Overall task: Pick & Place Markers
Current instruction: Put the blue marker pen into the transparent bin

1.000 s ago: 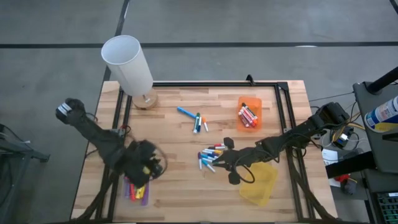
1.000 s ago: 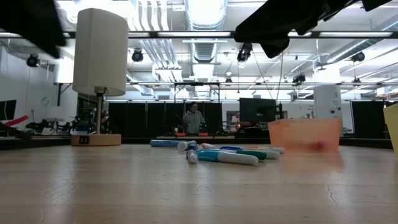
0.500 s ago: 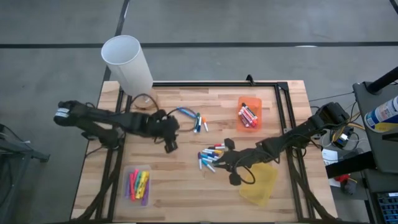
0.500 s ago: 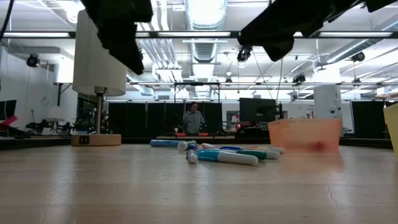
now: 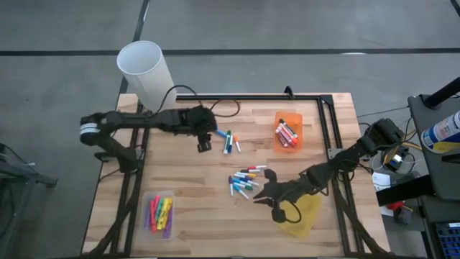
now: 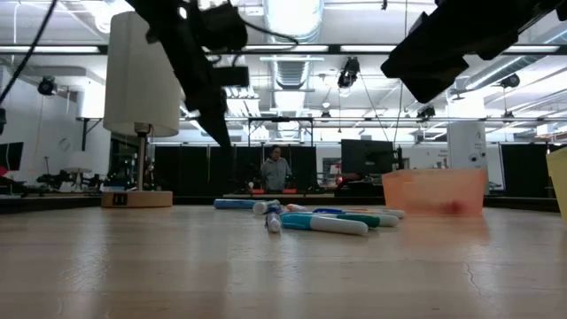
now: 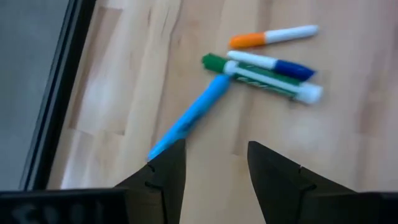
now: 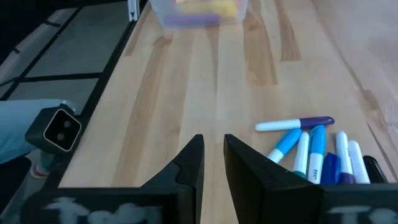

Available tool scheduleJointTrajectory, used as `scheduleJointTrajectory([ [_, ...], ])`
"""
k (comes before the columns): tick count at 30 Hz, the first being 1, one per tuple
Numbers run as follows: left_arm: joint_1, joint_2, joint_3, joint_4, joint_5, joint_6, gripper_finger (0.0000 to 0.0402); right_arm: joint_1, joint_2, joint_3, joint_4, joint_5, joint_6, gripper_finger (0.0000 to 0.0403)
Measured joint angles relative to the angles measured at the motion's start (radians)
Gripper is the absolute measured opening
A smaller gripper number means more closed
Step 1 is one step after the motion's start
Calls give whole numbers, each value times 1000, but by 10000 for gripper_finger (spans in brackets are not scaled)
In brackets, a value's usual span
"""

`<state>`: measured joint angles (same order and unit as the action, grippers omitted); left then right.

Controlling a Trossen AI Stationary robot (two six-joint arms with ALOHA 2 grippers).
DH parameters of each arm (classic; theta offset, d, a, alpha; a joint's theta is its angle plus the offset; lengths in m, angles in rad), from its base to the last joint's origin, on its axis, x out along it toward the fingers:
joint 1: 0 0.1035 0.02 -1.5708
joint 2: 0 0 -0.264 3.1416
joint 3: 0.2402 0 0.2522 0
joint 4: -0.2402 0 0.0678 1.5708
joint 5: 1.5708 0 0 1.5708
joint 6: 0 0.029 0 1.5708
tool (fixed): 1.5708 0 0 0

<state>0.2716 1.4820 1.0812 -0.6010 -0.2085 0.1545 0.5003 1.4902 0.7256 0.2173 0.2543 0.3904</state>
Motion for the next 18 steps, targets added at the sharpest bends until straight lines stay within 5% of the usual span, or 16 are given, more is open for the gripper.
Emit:
scheduleJointTrajectory([
  [18, 159, 390, 273, -70, 80, 267, 165, -1, 0, 7, 5, 3, 89, 57],
])
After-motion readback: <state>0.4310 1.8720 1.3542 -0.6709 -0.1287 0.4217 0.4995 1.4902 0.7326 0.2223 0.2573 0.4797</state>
